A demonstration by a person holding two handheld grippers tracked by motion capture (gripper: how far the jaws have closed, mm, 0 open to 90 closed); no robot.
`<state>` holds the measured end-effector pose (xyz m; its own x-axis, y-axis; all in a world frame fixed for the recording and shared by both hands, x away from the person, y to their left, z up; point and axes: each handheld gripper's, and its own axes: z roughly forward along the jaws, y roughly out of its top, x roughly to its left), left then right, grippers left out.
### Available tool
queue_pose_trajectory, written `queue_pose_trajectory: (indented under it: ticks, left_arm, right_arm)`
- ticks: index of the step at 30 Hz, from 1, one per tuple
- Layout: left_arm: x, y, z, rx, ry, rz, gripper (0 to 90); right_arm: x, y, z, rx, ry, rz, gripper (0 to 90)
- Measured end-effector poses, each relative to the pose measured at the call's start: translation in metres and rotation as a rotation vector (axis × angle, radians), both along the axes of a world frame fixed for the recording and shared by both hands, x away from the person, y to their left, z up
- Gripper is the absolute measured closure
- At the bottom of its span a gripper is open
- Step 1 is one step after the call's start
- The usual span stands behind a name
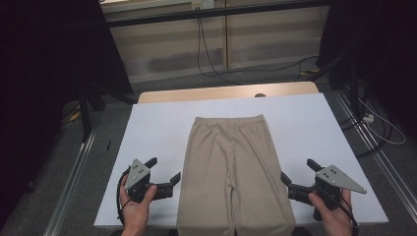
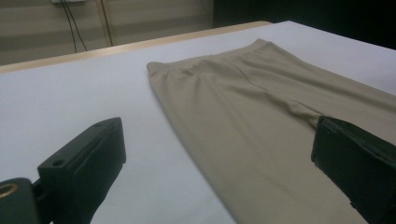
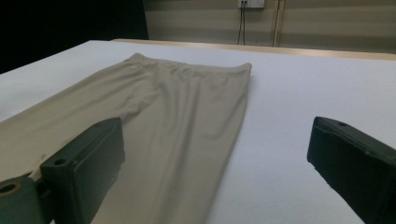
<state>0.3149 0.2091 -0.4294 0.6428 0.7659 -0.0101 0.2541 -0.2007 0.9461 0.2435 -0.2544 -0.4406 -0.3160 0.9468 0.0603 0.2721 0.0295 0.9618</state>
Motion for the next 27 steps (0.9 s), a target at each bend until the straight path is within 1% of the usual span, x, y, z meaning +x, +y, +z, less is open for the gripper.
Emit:
queue_pose_trajectory:
  ticks: [2,4,5,7,8,9,10,12,13,14,16,17,18,19,20,21,22,23,25,26,27]
  left_arm:
    - [0.000,-0.001,0.000,-0.008,0.005,0.005,3.1]
    - [0.002,-0.002,-0.001,0.005,0.014,-0.007,3.4]
    - [0.003,-0.003,-0.002,-0.001,0.020,-0.005,3.8]
    - [0.004,-0.003,-0.002,0.003,0.020,-0.005,4.0]
    - [0.004,-0.005,-0.002,-0.014,0.015,0.007,4.9]
    - [0.004,-0.005,-0.002,-0.014,0.015,0.007,5.2]
    - [0.004,-0.008,-0.001,-0.014,0.026,-0.006,4.9]
    - [0.004,-0.010,-0.002,-0.006,0.026,-0.009,4.5]
    - [0.005,-0.011,-0.002,-0.002,0.027,-0.012,4.5]
    - [0.006,-0.012,-0.003,-0.006,0.039,-0.017,4.6]
    - [0.007,-0.013,-0.003,-0.003,0.044,-0.025,5.4]
    - [0.009,-0.013,-0.004,0.003,0.047,-0.034,5.4]
    - [0.010,-0.014,-0.004,0.002,0.057,-0.034,5.3]
    - [0.011,-0.014,-0.004,0.006,0.063,-0.036,5.4]
    - [0.013,-0.015,-0.005,0.012,0.076,-0.042,5.6]
    - [0.015,-0.015,-0.005,0.018,0.095,-0.058,5.6]
    - [0.017,-0.017,-0.006,0.022,0.105,-0.071,7.1]
    - [0.020,-0.018,-0.006,0.026,0.097,-0.069,7.1]
    - [0.022,-0.019,-0.006,0.030,0.104,-0.073,7.1]
    - [0.027,-0.019,-0.005,0.039,0.112,-0.078,7.1]
    - [0.027,-0.019,-0.005,0.039,0.112,-0.078,7.1]
  right_arm:
    - [0.000,0.000,0.000,0.004,0.004,0.001,3.3]
    - [0.001,0.002,-0.001,0.004,0.010,0.004,3.3]
    - [0.001,0.003,-0.001,0.003,0.012,0.009,3.3]
    - [0.002,0.005,-0.001,0.001,0.019,0.016,3.3]
    - [0.002,0.009,-0.002,-0.009,0.027,0.019,3.2]
    - [0.003,0.012,-0.002,-0.009,0.031,0.031,3.2]
    - [0.003,0.014,-0.003,-0.013,0.033,0.042,3.0]
    - [0.002,0.019,-0.003,-0.021,0.032,0.059,2.9]
    - [0.002,0.019,-0.003,-0.021,0.032,0.059,2.9]
    - [0.002,0.023,-0.003,-0.019,0.029,0.078,2.2]
    - [0.003,0.028,-0.003,-0.012,0.034,0.100,1.8]
    - [0.003,0.028,-0.003,-0.012,0.034,0.100,1.8]
    - [0.004,0.032,-0.004,-0.012,0.041,0.106,1.8]
    - [0.005,0.041,-0.005,-0.032,0.056,0.124,1.9]
    - [0.006,0.045,-0.006,-0.041,0.069,0.135,1.8]
    - [0.006,0.045,-0.006,-0.041,0.069,0.135,1.8]
    - [0.007,0.055,-0.007,-0.053,0.081,0.162,1.9]
    - [0.008,0.059,-0.007,-0.051,0.091,0.176,2.1]
    - [0.010,0.068,-0.007,-0.050,0.114,0.211,2.6]
    - [0.011,0.073,-0.008,-0.049,0.117,0.224,3.3]
    - [0.011,0.077,-0.008,-0.054,0.118,0.236,3.8]
